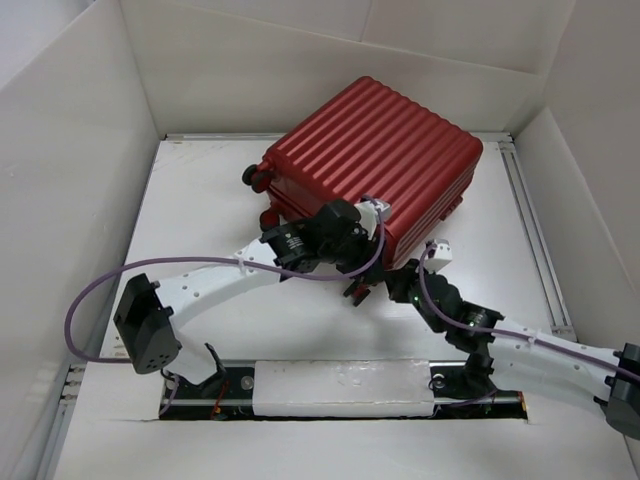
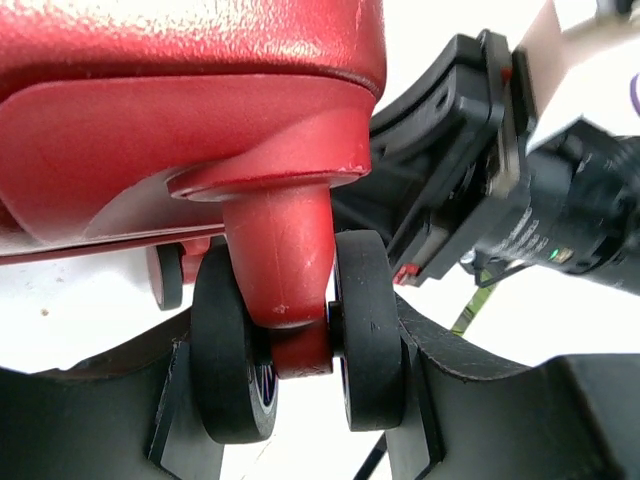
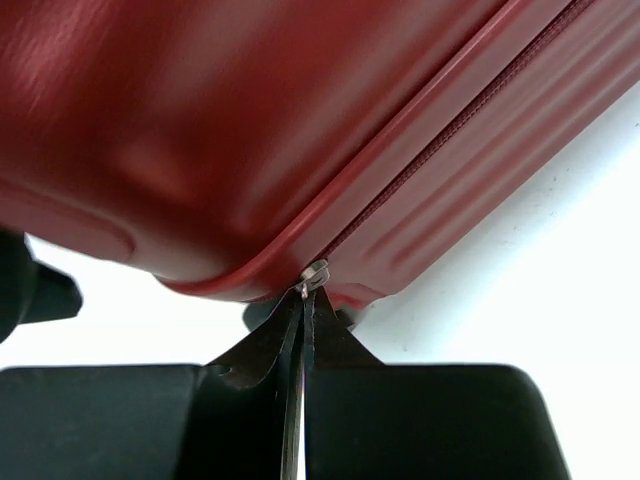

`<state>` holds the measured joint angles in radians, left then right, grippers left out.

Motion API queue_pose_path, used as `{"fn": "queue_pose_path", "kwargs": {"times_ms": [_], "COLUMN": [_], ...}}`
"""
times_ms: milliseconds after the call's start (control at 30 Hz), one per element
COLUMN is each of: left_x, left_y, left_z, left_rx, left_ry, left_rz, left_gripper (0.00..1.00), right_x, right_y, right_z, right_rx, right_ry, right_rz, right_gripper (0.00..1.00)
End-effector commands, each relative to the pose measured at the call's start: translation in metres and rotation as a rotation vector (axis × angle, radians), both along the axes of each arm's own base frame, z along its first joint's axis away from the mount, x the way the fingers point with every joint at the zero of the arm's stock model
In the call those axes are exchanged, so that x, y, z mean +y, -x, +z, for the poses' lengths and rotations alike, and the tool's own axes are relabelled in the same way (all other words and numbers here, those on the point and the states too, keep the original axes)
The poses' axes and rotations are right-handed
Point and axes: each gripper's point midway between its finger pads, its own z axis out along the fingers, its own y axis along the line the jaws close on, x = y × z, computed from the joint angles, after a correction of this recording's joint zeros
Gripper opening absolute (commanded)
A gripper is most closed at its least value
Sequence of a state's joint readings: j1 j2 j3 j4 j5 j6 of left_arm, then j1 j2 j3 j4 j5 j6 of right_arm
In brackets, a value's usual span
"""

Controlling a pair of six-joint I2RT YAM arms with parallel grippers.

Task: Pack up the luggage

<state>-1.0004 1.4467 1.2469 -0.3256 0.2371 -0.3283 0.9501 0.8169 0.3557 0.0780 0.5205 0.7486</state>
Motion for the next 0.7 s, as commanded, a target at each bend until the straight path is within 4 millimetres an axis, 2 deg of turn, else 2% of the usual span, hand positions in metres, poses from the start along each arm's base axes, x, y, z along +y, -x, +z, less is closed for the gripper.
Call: {"fn": "queue_pose_path", "kwargs": {"times_ms": [0, 33, 67, 167, 200, 233, 267, 300, 333, 367, 500, 533, 633, 667], "left_x": [-0.053, -0.060, -0.063, -0.074, -0.074, -0.077, -0.077, -0.079, -0.080, -0.079, -0.076, -0.074, -0.065, -0.064], "left_y": [0.014, 0.012, 0.014, 0.015, 0.014, 0.013, 0.013, 0.012, 0.015, 0.012, 0.014, 0.009, 0.002, 0.004], "left_z": [0.119, 0.125, 0.128, 0.141, 0.146, 0.140, 0.147, 0.144, 0.148, 0.146, 0.144, 0.144, 0.136, 0.141], "left_rx": [-0.140, -0.135, -0.133, -0.117, -0.123, -0.116, -0.125, -0.111, -0.100, -0.091, -0.086, -0.089, -0.070, -0.074], "left_ry": [0.370, 0.390, 0.404, 0.446, 0.454, 0.445, 0.457, 0.451, 0.471, 0.475, 0.483, 0.483, 0.483, 0.507], "left_rz": [-0.172, -0.175, -0.195, -0.213, -0.214, -0.213, -0.214, -0.210, -0.219, -0.214, -0.210, -0.199, -0.171, -0.180], "left_gripper": [0.00, 0.00, 0.00, 0.00, 0.00, 0.00, 0.00, 0.00, 0.00, 0.00, 0.00, 0.00, 0.00, 0.00], "right_x": [0.030, 0.041, 0.054, 0.086, 0.098, 0.108, 0.120, 0.130, 0.137, 0.145, 0.151, 0.153, 0.137, 0.131], "right_y": [0.016, 0.021, 0.034, 0.049, 0.060, 0.065, 0.069, 0.079, 0.078, 0.078, 0.089, 0.099, 0.101, 0.098], "right_z": [0.037, 0.050, 0.053, 0.071, 0.075, 0.086, 0.080, 0.079, 0.090, 0.080, 0.081, 0.082, 0.090, 0.091], "right_rx": [-0.046, -0.067, -0.063, -0.072, -0.071, -0.078, -0.066, -0.060, -0.074, -0.063, -0.064, -0.067, -0.092, -0.109], "right_ry": [-0.198, -0.257, -0.281, -0.338, -0.344, -0.363, -0.340, -0.330, -0.346, -0.313, -0.323, -0.323, -0.325, -0.322], "right_rz": [0.083, 0.109, 0.163, 0.242, 0.276, 0.292, 0.304, 0.329, 0.312, 0.312, 0.264, 0.274, 0.182, 0.136], "right_gripper": [0.00, 0.00, 0.00, 0.00, 0.00, 0.00, 0.00, 0.00, 0.00, 0.00, 0.00, 0.00, 0.00, 0.00]}}
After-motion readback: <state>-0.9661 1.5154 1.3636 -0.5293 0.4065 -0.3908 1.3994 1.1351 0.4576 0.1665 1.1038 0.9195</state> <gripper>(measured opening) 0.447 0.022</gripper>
